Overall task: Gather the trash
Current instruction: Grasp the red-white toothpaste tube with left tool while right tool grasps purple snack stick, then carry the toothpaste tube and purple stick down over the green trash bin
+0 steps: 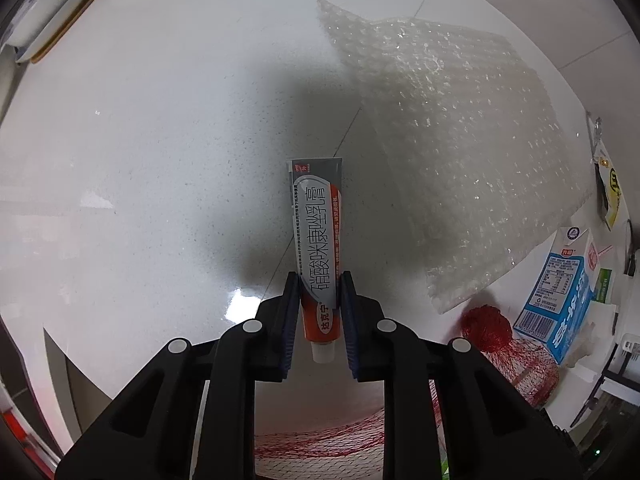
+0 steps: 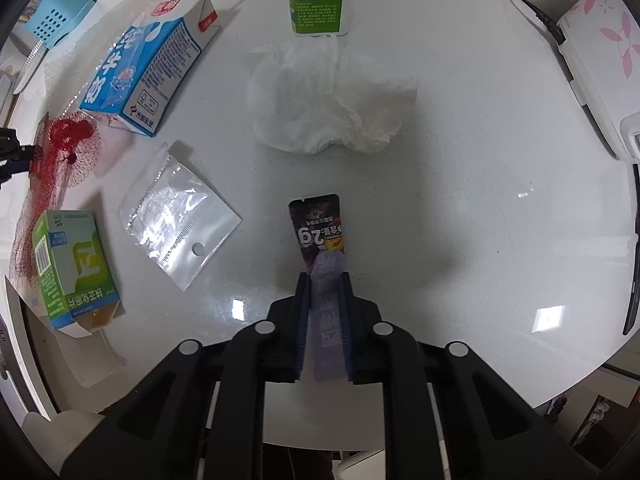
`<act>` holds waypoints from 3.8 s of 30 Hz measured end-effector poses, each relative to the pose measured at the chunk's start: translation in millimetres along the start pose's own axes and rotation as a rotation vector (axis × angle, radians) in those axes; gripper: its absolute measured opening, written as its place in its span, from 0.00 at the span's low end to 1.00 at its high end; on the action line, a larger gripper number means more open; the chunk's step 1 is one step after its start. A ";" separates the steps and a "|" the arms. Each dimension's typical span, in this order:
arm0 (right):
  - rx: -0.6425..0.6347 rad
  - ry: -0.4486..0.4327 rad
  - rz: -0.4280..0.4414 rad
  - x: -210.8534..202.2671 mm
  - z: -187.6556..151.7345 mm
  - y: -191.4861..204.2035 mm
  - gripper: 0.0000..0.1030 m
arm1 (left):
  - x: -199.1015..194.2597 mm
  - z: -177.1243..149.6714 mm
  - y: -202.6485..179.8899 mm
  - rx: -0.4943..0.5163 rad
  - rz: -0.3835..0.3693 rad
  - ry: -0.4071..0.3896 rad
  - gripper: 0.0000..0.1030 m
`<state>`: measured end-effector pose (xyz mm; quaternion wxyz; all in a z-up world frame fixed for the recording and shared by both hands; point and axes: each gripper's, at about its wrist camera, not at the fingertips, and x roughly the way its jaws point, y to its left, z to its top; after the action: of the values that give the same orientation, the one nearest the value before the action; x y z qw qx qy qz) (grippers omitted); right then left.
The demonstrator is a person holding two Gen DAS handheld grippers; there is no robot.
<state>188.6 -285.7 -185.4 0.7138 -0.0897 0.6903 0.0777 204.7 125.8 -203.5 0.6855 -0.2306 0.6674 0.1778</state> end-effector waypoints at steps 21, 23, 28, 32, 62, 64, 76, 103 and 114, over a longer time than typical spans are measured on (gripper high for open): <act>0.121 -0.139 0.084 -38.1 -4.0 -1.4 0.05 | -66.8 -57.9 -23.0 0.130 -0.034 -0.161 0.19; 0.130 -0.175 0.095 -47.1 -4.6 -0.8 0.05 | -73.4 -63.4 -22.5 0.148 -0.036 -0.185 0.19; 0.137 -0.264 0.109 -72.4 -6.6 6.3 0.05 | -93.2 -67.7 -7.8 0.199 -0.084 -0.255 0.19; 0.139 -0.326 0.102 -87.3 -9.3 12.5 0.05 | -109.1 -78.5 -4.3 0.231 -0.126 -0.314 0.19; 0.232 -0.564 0.074 -179.4 -144.0 160.8 0.05 | -187.7 -195.8 70.1 0.582 -0.330 -0.509 0.19; 0.235 -0.563 0.084 -178.5 -155.4 166.7 0.05 | -186.6 -205.9 73.4 0.602 -0.340 -0.514 0.19; 0.150 -0.533 0.127 -155.3 -200.9 180.8 0.05 | -160.1 -260.2 89.4 0.630 -0.363 -0.525 0.19; -0.090 -0.267 0.260 102.1 -282.6 122.1 0.05 | 98.8 -402.0 69.8 0.553 -0.320 -0.338 0.19; -0.019 -0.153 0.262 296.2 -307.5 125.2 0.05 | 281.0 -404.8 80.0 0.507 -0.309 -0.211 0.19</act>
<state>-129.0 -240.2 -493.5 0.7472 0.0007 0.6387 0.1834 -163.7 -49.7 -491.1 0.8053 -0.1315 0.5729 -0.0775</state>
